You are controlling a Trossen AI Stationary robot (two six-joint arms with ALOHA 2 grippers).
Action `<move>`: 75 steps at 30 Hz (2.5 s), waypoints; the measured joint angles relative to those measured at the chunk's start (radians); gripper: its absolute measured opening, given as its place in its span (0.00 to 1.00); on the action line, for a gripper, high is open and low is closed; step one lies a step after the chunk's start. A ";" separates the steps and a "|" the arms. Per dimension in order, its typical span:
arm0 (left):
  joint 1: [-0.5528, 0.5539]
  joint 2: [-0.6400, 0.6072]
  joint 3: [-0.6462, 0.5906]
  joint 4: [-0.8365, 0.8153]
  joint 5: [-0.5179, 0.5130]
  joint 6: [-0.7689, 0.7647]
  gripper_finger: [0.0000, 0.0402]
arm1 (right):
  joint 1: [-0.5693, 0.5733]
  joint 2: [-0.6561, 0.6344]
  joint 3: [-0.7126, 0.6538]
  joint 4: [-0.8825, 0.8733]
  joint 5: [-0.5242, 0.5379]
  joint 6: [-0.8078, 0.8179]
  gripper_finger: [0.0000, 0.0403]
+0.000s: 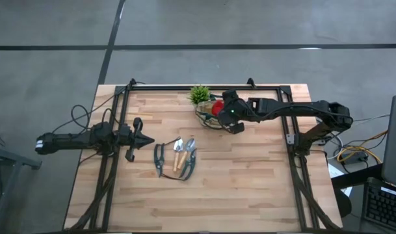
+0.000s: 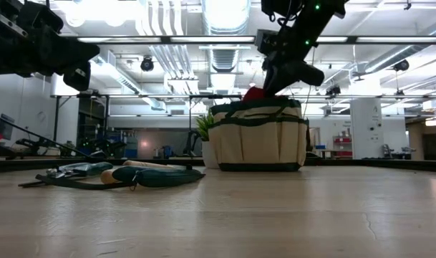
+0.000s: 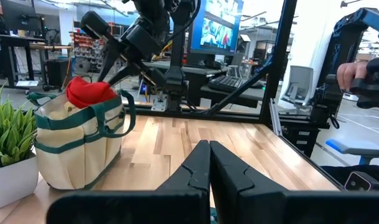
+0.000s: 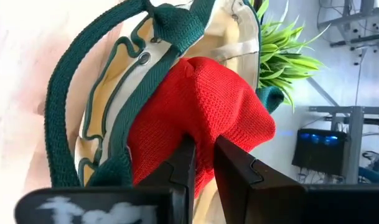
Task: Pick & Place Garden tools in Gardening bag
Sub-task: Put the red gloves into the gardening bag, then put the right green shear scissors into the gardening bag
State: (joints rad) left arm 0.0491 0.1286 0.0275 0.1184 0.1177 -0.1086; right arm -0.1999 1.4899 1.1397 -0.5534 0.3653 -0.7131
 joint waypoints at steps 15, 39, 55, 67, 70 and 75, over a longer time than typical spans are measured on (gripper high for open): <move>0.000 0.000 0.000 -0.001 0.000 0.000 0.01 | -0.006 0.000 -0.066 0.121 0.022 0.004 0.35; 0.000 0.000 0.000 -0.001 0.000 0.000 0.01 | 0.157 -0.002 0.076 0.151 -0.089 0.209 0.53; 0.000 0.000 0.000 -0.001 0.000 0.000 0.01 | 0.296 0.012 -0.014 0.343 -0.243 0.361 0.51; 0.000 0.000 0.000 0.000 0.000 0.000 0.01 | 0.393 0.213 0.020 0.462 -0.245 0.481 0.50; 0.000 0.000 0.000 0.000 0.000 0.000 0.01 | 0.407 0.244 0.036 0.459 -0.247 0.506 0.50; 0.000 0.001 0.000 -0.001 0.000 0.000 0.01 | 0.420 0.248 0.044 0.460 -0.284 0.535 0.50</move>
State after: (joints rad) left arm 0.0490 0.1295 0.0273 0.1171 0.1177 -0.1088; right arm 0.2198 1.7375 1.1839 -0.0934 0.0814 -0.1778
